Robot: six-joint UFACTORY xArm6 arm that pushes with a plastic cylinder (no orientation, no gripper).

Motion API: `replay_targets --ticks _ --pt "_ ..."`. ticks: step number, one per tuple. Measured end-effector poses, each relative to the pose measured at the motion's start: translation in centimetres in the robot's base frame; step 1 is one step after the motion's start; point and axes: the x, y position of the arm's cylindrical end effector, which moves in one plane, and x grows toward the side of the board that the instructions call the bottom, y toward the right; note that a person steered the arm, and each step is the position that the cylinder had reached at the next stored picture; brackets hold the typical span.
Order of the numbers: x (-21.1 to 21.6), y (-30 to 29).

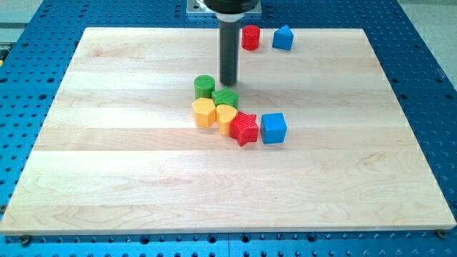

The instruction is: Move the green circle towards the left side of the red circle

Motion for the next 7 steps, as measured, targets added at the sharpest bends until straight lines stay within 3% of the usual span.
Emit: replay_targets --ticks 1,2,4,5,6,7 --pt "5.4 2.4" --pt "5.4 -2.4" --pt "11.2 -9.2" --pt "5.4 -11.9" --pt "-3.0 -9.9" --pt "-3.4 -11.1"
